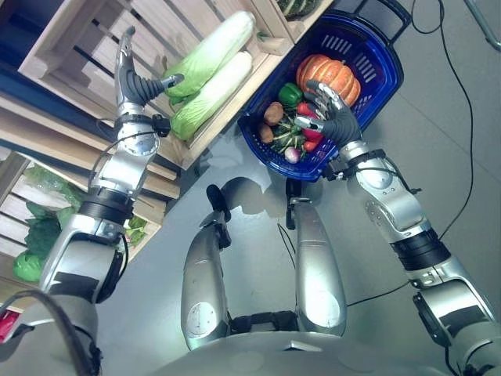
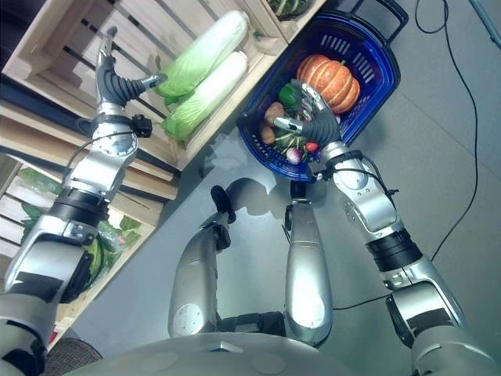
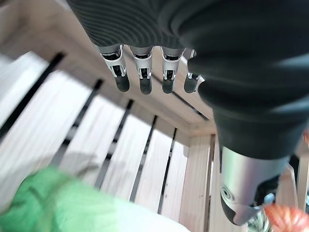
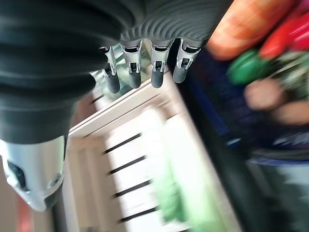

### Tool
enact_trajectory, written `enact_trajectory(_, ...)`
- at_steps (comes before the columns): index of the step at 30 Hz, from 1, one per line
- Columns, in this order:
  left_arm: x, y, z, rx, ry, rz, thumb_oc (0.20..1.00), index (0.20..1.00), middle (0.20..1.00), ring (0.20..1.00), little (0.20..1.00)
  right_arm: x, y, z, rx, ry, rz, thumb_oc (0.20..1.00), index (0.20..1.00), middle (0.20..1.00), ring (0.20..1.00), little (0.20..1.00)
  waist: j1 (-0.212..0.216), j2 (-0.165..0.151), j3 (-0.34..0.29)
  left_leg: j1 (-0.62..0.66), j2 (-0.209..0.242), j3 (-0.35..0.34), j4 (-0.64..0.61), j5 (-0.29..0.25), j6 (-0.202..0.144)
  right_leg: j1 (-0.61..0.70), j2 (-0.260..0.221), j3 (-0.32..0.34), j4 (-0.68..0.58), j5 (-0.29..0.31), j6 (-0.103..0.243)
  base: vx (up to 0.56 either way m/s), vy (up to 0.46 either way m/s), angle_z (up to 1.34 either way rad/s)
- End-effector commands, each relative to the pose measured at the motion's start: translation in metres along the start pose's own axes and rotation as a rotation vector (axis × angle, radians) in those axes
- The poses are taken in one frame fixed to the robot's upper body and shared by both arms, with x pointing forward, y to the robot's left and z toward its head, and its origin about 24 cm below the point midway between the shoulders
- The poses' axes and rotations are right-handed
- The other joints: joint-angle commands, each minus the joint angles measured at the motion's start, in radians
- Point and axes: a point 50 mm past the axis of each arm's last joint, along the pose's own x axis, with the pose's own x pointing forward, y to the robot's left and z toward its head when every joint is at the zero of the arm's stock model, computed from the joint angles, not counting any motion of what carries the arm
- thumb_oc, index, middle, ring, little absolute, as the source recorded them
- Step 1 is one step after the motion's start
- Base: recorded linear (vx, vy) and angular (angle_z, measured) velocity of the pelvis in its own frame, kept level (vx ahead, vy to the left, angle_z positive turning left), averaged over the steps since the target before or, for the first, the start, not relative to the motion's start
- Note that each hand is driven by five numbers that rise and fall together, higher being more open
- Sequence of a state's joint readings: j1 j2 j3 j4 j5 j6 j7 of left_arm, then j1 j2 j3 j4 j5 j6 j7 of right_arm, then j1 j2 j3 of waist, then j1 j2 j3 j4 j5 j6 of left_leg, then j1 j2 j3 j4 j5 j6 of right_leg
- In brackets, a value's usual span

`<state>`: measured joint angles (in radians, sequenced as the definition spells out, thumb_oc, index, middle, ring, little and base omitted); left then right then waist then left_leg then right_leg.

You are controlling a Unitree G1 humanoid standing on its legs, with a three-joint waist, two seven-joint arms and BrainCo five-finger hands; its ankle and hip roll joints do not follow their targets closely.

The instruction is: Pick up fruits and vegetables into the basket

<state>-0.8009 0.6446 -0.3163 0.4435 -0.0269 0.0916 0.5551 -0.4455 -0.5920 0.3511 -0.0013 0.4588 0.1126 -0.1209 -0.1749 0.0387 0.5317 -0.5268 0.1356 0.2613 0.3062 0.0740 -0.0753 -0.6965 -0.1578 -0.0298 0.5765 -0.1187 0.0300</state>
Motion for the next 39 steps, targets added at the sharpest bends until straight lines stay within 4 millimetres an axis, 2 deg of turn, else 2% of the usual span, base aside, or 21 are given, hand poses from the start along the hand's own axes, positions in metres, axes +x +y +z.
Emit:
enact_trajectory(1,0.018,0.024,0.025,0.112,-0.075,0.122,1.0,1.0,1.0,1.0,1.0,-0.006,0.002,0.007,-0.057,-0.021,0.067,1.0,1.0,1.0,1.0,1.0,-0.059,0.007,-0.012,-0.017,0.005,0.043,0.105,-0.108,-0.015,0.016,0.023,-0.001,-0.075,0.013,0.015,0.02,0.076,-0.19)
enact_trajectory(2,0.021,0.026,0.026,0.136,-0.059,0.134,1.0,1.0,1.0,1.0,1.0,-0.009,0.001,0.002,-0.069,-0.002,0.085,1.0,1.0,1.0,1.0,1.0,-0.069,0.008,-0.012,-0.022,0.008,0.05,0.103,-0.106,-0.017,0.006,0.027,0.006,-0.073,0.012,0.014,0.1,0.08,-0.2)
enact_trajectory(3,0.023,0.026,0.024,0.151,-0.033,0.133,1.0,1.0,1.0,1.0,1.0,-0.012,0.002,-0.003,-0.07,0.025,0.098,1.0,1.0,1.0,1.0,1.0,-0.08,0.009,-0.012,-0.011,0.009,0.042,0.111,-0.132,-0.03,0.01,0.03,0.016,-0.057,-0.02,0.02,0.1,0.079,-0.25)
enact_trajectory(5,0.028,0.026,0.021,0.152,0.014,0.13,1.0,1.0,1.0,1.0,1.0,-0.018,0.001,-0.011,-0.08,0.055,0.113,1.0,1.0,1.0,1.0,1.0,-0.1,0.008,-0.012,-0.019,0.013,0.051,0.112,-0.133,-0.034,-0.008,0.034,0.026,-0.046,-0.026,0.018,0.06,0.052,-0.25)
enact_trajectory(13,0.047,0.03,0.0,0.162,0.199,0.122,1.0,1.0,1.0,1.0,1.0,-0.036,-0.002,-0.039,-0.079,0.118,0.087,1.0,1.0,1.0,1.0,1.0,-0.153,0.01,-0.012,-0.062,0.025,0.079,0.104,-0.12,-0.048,-0.08,0.046,0.053,-0.03,-0.03,0.017,0.01,0.001,-0.16)
enact_trajectory(16,0.052,0.036,-0.016,0.171,0.326,0.086,1.0,1.0,1.0,1.0,1.0,-0.039,-0.002,-0.045,-0.061,0.133,0.052,1.0,1.0,1.0,1.0,1.0,-0.169,0.01,-0.012,-0.084,0.029,0.087,0.105,-0.117,-0.055,-0.112,0.049,0.059,-0.024,-0.029,0.019,0.0,-0.03,-0.1)
enact_trajectory(24,0.044,0.045,-0.054,0.087,0.625,0.047,1.0,1.0,1.0,1.0,1.0,-0.043,-0.003,-0.054,0.018,0.161,-0.004,1.0,1.0,1.0,1.0,1.0,-0.187,0.008,-0.012,-0.139,0.032,0.093,0.118,-0.112,-0.061,-0.171,0.055,0.07,-0.018,-0.018,0.021,0.0,-0.012,0.0)
enact_trajectory(29,0.034,0.051,-0.075,-0.006,0.762,0.091,1.0,1.0,1.0,1.0,1.0,-0.042,-0.001,-0.056,0.04,0.175,-0.018,1.0,1.0,1.0,1.0,1.0,-0.193,0.005,-0.012,-0.171,0.035,0.096,0.135,-0.114,-0.065,-0.2,0.056,0.075,-0.02,-0.011,0.019,0.0,0.013,0.01)
enact_trajectory(35,0.028,0.059,-0.087,0.005,0.809,0.136,1.0,1.0,1.0,1.0,1.0,-0.042,0.0,-0.056,0.074,0.182,-0.031,1.0,1.0,1.0,1.0,1.0,-0.194,0.003,-0.012,-0.224,0.039,0.094,0.162,-0.118,-0.063,-0.248,0.061,0.086,-0.02,0.001,0.018,0.01,0.023,0.0)
enact_trajectory(39,0.028,0.063,-0.088,0.022,0.806,0.154,1.0,1.0,1.0,1.0,1.0,-0.042,-0.001,-0.056,0.096,0.186,-0.041,1.0,1.0,1.0,1.0,1.0,-0.194,0.0,-0.012,-0.259,0.043,0.091,0.185,-0.127,-0.06,-0.278,0.061,0.095,-0.016,0.008,0.02,0.02,0.034,-0.01)
